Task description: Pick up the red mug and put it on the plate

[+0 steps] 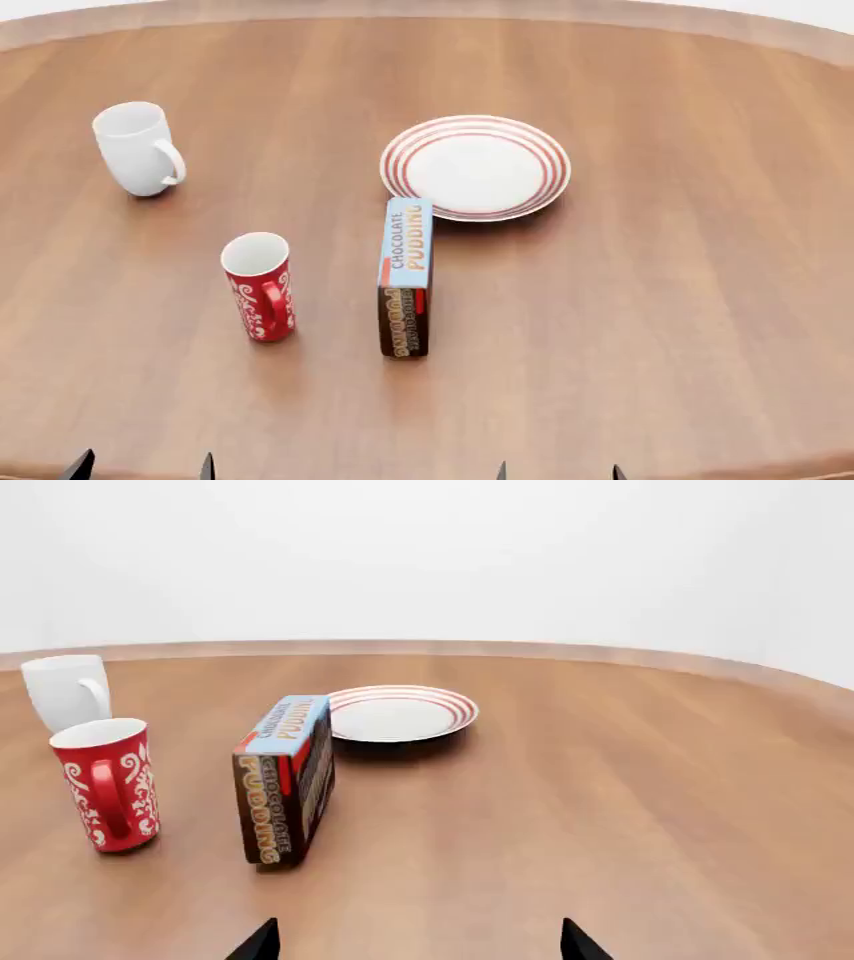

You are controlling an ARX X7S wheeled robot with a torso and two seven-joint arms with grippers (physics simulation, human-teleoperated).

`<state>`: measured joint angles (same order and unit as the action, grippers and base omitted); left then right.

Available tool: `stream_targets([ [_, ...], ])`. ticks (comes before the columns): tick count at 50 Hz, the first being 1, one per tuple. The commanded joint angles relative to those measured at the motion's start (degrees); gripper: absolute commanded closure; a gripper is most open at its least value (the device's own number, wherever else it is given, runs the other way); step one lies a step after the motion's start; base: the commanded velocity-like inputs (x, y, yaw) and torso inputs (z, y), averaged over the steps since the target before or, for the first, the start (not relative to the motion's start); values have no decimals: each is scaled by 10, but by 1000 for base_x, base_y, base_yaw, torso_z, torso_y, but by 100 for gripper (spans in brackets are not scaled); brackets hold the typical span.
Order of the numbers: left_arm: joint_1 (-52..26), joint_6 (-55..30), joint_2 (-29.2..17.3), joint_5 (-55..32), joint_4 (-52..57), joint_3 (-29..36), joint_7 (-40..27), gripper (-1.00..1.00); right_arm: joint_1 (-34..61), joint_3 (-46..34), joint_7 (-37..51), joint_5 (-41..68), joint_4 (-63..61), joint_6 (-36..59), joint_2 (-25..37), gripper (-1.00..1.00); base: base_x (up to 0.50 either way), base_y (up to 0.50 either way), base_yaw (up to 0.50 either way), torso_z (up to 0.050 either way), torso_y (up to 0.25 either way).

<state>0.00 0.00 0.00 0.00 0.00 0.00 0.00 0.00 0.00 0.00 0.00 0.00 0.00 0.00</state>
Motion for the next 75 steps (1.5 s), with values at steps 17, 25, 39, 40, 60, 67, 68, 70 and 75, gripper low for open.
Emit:
stream_targets([
  [17, -1, 9, -33, -34, -3, 38, -27, -100, -3, -38, 31, 37, -1, -10, 33, -100, 0, 0, 0, 0, 0],
  [25, -2, 43, -39, -30, -15, 47, -39, -100, -6, -45, 41, 43, -8, -6, 39, -100, 0, 0, 0, 0, 0],
  [39, -9, 159, -49, -16, -59, 61, -55, -100, -3, -53, 52, 56, 0, -17, 47, -100, 0, 0, 0, 0, 0],
  [40, -9, 163, -49, -13, -60, 62, -58, -100, -4, -54, 53, 56, -5, -14, 48, -100, 0, 0, 0, 0, 0],
  [60, -21, 280, -59, 37, -110, 73, -115, -100, -6, -69, 66, 70, -5, -19, 61, -100, 0, 0, 0, 0, 0],
  [67, -27, 319, -62, 57, -127, 75, -139, -100, -3, -75, 70, 72, -2, -19, 65, -100, 0, 0, 0, 0, 0],
  [68, -27, 320, -63, 58, -128, 75, -140, -100, -3, -75, 70, 73, -2, -20, 65, -100, 0, 0, 0, 0, 0],
  [70, -27, 321, -64, 63, -128, 76, -144, -100, -4, -76, 71, 74, -3, -20, 66, -100, 0, 0, 0, 0, 0],
  [75, -28, 329, -66, 64, -131, 79, -151, -100, -3, -79, 74, 77, -4, -20, 69, -100, 0, 0, 0, 0, 0],
])
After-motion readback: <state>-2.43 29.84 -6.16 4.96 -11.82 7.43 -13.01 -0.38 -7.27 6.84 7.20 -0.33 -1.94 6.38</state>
